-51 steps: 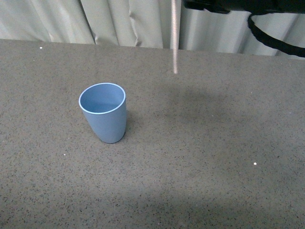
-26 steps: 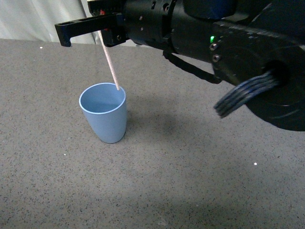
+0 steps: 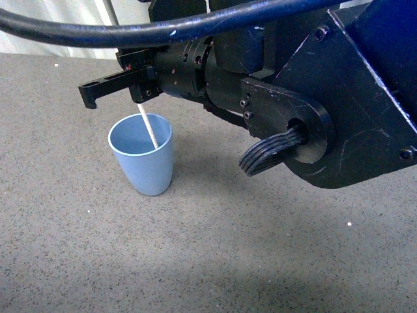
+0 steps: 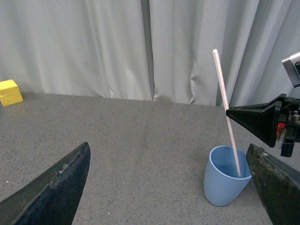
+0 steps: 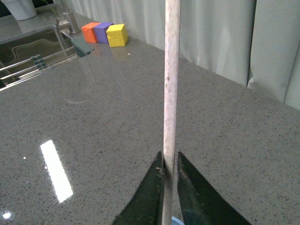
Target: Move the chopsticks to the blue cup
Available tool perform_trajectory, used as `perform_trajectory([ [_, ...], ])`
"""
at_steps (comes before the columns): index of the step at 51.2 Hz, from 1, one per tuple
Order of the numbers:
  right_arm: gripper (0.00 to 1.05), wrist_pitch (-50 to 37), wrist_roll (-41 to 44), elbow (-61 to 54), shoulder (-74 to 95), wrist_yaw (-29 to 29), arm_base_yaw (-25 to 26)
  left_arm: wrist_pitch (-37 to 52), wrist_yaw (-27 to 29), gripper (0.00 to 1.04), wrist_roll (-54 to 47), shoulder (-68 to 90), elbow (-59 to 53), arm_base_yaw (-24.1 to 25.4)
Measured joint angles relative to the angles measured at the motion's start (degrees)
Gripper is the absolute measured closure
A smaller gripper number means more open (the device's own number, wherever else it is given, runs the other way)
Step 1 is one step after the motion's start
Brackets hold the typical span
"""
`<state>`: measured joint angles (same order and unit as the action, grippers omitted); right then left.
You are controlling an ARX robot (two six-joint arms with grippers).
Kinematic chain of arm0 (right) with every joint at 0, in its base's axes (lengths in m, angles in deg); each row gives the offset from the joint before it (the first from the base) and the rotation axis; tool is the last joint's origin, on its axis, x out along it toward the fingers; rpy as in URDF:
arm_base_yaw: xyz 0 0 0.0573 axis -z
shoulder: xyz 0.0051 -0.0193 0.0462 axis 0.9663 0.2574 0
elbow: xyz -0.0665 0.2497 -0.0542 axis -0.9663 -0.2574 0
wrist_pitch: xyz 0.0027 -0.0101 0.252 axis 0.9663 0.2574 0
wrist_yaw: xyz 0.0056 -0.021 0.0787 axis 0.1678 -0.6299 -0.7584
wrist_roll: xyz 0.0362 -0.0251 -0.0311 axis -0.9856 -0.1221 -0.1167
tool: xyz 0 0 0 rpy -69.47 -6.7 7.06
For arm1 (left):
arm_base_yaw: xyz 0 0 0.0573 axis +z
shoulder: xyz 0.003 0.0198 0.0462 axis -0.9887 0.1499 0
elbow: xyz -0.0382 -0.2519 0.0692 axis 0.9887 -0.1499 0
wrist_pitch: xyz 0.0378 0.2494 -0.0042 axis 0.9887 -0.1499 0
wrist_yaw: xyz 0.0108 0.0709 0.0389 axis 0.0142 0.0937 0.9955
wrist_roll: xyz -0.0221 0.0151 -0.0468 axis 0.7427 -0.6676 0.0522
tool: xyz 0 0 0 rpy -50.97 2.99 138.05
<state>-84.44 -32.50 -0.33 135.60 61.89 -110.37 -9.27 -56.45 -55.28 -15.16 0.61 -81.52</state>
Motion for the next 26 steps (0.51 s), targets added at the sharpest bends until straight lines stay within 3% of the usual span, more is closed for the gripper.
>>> perform_trajectory([
  [16,0.45,-0.28,-1.09,-4.09,-3.48,-0.85,0.92,0.00,0.00,0.07,-0.02,0.00,0.00,0.00],
  [21,0.27,-0.74,-1.29,-6.12,-6.12,1.57,1.66,0.00,0.00,0.07,-0.02,0.00,0.00,0.00],
  [26,0.13,0.39,-1.51,-7.98,-8.57,7.85,2.78,0.00,0.00,0.07,0.00,0.00,0.00,0.00],
])
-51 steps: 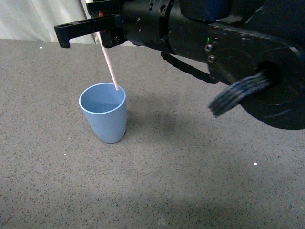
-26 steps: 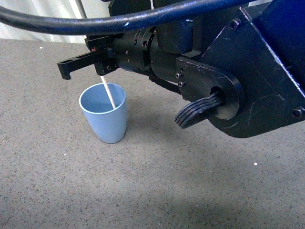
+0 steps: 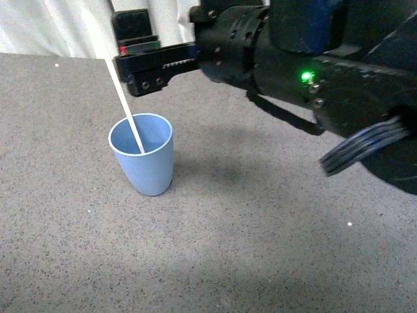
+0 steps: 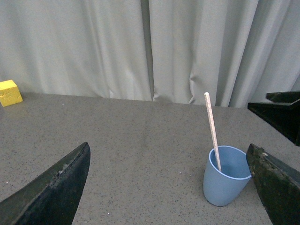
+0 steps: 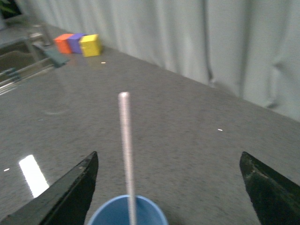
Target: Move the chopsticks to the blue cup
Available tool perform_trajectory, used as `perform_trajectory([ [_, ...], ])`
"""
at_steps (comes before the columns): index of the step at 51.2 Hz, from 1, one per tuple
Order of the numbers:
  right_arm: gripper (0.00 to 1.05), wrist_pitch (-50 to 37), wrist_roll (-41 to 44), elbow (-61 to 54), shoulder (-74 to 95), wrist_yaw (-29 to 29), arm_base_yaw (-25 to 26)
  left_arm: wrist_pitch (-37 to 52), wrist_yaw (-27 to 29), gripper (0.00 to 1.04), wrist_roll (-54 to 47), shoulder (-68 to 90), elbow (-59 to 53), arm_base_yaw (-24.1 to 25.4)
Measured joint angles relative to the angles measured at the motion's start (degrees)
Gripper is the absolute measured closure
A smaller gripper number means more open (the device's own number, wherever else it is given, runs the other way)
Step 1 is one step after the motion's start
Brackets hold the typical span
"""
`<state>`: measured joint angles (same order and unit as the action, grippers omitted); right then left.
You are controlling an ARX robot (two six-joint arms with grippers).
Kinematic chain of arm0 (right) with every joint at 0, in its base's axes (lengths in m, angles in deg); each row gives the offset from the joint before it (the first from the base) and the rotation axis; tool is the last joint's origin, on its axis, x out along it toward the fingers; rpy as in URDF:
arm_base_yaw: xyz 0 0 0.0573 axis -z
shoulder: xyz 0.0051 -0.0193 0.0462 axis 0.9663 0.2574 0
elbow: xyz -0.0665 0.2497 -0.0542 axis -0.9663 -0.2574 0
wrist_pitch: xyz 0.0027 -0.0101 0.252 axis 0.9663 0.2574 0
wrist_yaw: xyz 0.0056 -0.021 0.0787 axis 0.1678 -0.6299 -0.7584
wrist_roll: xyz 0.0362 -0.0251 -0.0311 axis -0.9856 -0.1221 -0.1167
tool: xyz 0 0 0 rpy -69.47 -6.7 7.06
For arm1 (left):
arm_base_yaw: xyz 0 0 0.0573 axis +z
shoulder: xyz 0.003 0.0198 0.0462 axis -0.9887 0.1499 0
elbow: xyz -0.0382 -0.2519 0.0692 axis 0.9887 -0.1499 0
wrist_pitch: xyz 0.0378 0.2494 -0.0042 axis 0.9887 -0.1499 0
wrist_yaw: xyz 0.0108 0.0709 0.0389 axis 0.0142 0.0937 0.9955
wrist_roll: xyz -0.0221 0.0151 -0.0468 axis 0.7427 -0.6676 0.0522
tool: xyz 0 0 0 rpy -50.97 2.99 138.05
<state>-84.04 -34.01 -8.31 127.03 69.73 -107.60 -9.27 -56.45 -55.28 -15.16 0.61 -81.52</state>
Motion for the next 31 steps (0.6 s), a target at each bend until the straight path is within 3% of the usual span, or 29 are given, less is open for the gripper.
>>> perform_trajectory([
  [3,0.07,1.46,-0.74,-1.60,-1.95,4.13,1.29,0.00,0.00,0.07,-0.02,0.00,0.00,0.00],
  [14,0.09,5.33,-2.78,-13.88,-12.96,15.91,10.75,0.00,0.00,0.07,-0.02,0.00,0.00,0.00],
  [26,0.10,7.21,0.42,-29.07,-29.42,20.04,21.66,0.00,-0.02,0.07,-0.02,0.00,0.00,0.00],
  [31,0.30,-11.21,3.15,-39.36,-35.65,16.11,26.36,0.00,0.09,0.07,-0.02,-0.02,0.00,0.00],
])
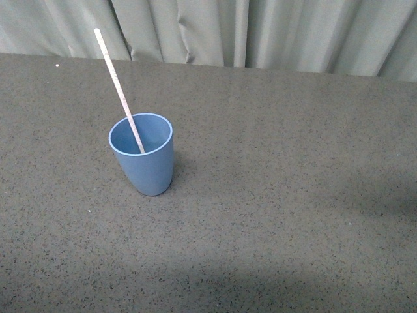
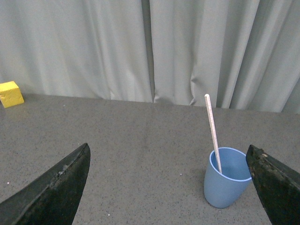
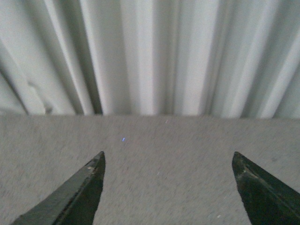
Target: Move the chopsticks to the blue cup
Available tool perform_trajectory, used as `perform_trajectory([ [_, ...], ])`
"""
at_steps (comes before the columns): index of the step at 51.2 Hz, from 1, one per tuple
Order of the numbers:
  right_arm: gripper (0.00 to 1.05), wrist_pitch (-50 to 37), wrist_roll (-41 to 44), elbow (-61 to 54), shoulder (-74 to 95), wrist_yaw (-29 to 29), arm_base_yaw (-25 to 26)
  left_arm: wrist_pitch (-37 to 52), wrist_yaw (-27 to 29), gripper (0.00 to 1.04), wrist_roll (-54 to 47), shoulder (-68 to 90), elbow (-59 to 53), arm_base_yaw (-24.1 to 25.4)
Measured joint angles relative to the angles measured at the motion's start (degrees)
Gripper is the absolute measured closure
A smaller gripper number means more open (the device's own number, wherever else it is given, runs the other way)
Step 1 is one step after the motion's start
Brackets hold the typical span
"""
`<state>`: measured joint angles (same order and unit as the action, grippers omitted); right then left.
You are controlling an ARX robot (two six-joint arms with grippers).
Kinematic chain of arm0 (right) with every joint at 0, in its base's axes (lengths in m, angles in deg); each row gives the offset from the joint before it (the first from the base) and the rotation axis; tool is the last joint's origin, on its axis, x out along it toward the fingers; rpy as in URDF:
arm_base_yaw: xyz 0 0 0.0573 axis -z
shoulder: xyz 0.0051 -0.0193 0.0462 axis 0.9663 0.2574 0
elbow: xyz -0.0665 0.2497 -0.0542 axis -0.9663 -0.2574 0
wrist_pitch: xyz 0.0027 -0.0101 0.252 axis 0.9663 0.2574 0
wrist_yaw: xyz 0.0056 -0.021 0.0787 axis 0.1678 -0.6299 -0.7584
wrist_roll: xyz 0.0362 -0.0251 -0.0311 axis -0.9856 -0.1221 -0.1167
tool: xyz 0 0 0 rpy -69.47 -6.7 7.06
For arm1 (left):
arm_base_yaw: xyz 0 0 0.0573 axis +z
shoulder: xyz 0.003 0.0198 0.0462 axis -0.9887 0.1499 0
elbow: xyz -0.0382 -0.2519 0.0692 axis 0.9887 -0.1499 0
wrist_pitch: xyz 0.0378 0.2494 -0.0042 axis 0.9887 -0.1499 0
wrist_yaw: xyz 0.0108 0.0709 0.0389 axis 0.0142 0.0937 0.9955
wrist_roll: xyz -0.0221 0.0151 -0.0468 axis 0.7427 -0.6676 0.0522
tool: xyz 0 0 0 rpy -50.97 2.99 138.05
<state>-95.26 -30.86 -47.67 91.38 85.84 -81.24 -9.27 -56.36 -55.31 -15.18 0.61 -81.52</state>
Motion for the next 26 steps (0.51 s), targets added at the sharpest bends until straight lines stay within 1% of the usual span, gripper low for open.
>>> perform_trajectory([
  [2,0.39,-1.84,0.50,-2.45,-2.78,-0.48,0.79,0.00,-0.04,0.07,0.00,0.07,0.00,0.00],
  [4,0.46,-1.62,0.79,-3.76,-4.68,-1.05,1.14,0.00,-0.07,0.07,0.00,0.04,0.00,0.00],
  [7,0.60,0.07,1.14,-5.95,-8.13,-1.84,1.73,0.00,-0.09,0.07,0.00,0.04,0.00,0.00],
  [9,0.67,1.05,1.25,-6.82,-9.86,-2.08,2.03,0.00,-0.09,0.07,0.00,0.04,0.00,0.00],
  [12,0.81,3.34,1.40,-8.37,-13.60,-5.75,4.68,0.00,-0.07,0.07,0.00,0.04,0.00,0.00],
  [17,1.03,7.08,1.40,-10.19,-19.41,-5.81,5.99,0.00,-0.07,0.07,0.02,0.04,0.00,0.00],
  [26,1.04,14.60,1.55,-12.46,-29.22,-5.90,6.01,0.00,-0.11,0.07,0.02,0.04,0.00,0.00],
])
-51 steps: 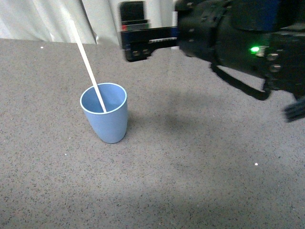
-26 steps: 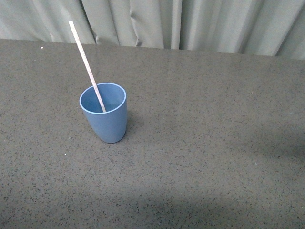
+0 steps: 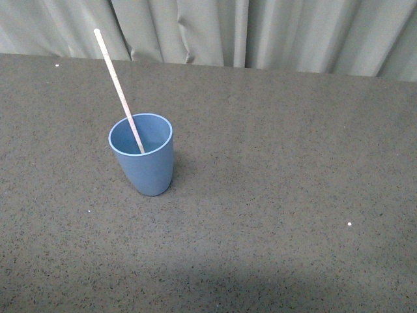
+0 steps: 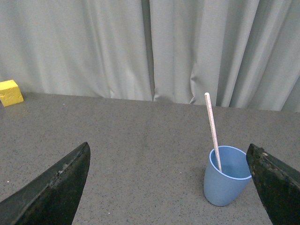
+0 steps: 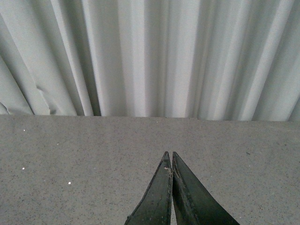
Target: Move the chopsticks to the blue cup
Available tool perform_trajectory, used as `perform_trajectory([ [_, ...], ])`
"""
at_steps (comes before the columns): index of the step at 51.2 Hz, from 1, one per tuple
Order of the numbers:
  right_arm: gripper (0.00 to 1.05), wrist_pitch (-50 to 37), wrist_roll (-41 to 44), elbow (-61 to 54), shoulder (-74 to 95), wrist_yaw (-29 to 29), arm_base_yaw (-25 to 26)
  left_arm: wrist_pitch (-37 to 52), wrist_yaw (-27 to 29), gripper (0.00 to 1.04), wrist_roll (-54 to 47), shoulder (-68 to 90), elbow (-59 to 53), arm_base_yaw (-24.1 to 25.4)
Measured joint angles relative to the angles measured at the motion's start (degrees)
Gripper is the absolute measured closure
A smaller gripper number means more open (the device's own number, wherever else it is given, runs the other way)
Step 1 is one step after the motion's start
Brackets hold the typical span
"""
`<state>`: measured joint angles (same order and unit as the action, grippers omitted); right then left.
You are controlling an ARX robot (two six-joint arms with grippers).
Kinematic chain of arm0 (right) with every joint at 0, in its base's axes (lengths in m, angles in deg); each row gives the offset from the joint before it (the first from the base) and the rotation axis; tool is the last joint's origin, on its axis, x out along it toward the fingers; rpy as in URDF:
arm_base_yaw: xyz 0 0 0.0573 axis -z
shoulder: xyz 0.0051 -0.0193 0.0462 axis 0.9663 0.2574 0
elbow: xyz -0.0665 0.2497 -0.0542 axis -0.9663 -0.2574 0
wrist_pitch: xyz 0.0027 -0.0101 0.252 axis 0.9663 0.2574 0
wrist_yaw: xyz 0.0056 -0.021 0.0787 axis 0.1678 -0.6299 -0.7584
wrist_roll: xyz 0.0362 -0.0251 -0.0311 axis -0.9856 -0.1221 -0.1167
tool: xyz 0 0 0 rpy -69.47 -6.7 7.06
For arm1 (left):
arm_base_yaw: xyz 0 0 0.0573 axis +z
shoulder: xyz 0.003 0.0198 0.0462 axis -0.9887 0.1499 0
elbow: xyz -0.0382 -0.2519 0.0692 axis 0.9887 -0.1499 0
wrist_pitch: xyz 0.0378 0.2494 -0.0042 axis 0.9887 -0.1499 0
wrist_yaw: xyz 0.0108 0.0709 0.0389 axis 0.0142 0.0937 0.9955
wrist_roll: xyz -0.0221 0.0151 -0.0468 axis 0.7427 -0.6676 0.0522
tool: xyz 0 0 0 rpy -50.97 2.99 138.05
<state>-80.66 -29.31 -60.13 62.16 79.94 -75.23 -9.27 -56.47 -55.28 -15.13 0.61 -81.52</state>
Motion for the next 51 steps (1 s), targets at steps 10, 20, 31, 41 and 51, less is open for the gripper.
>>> perform_trajectory([
  [10,1.04,6.71,0.00,-1.14,-8.02,-0.17,0.00,0.00,0.02,0.07,-0.02,0.00,0.02,0.00],
  [20,1.04,12.85,0.00,-1.53,-14.91,-0.20,0.00,0.00,0.00,0.07,0.00,0.00,0.00,0.00],
  [31,1.04,20.48,0.00,-1.64,-23.15,-0.20,0.02,0.00,0.00,0.07,-0.02,0.00,0.00,0.00],
  [41,1.04,25.70,0.00,-1.64,-28.61,-0.24,0.02,0.00,0.02,0.07,0.00,0.00,0.00,0.00],
  [51,1.04,29.68,0.00,-1.64,-32.70,-0.22,0.02,0.00,0.02,0.07,0.00,0.00,0.00,0.00],
])
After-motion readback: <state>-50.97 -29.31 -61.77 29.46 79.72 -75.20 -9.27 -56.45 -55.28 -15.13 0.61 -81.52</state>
